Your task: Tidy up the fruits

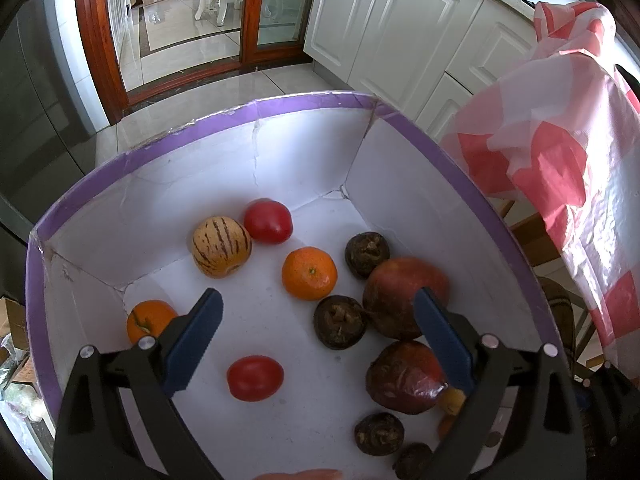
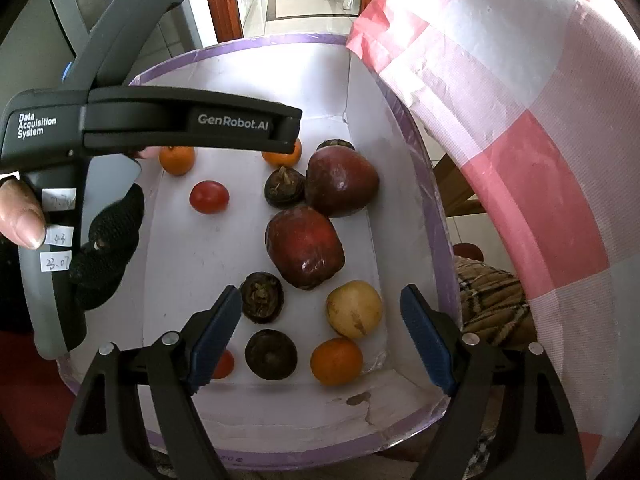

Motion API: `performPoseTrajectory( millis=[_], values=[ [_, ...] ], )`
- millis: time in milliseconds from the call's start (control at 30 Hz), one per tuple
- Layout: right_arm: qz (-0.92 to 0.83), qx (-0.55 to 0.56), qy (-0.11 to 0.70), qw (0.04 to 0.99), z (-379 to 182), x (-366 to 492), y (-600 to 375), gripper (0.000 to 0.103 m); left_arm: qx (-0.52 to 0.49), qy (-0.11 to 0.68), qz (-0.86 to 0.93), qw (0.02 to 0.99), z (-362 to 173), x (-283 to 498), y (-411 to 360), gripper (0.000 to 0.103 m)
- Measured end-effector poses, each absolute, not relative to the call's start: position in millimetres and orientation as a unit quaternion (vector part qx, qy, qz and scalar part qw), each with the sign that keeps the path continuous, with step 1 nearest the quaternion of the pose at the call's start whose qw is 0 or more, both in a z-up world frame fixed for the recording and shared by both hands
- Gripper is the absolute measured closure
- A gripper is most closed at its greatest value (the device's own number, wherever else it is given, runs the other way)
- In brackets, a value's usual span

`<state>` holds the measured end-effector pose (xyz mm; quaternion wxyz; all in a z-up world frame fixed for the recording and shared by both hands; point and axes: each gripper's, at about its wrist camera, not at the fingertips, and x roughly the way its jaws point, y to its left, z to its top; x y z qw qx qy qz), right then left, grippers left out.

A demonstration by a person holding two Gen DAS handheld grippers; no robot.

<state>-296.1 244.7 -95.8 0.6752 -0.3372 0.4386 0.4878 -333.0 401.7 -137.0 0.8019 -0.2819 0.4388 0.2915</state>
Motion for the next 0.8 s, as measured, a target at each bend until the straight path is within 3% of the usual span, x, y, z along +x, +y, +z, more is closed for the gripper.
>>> performPoseTrajectory(
  millis=[800],
  values=[
    [0.488, -0.336, 0.44, 0.675, -98.1, -294.0, 244.1, 0.024, -0.28, 0.442, 0.291, 0.801, -137.6, -329.8, 404.9, 0.007]
  ],
)
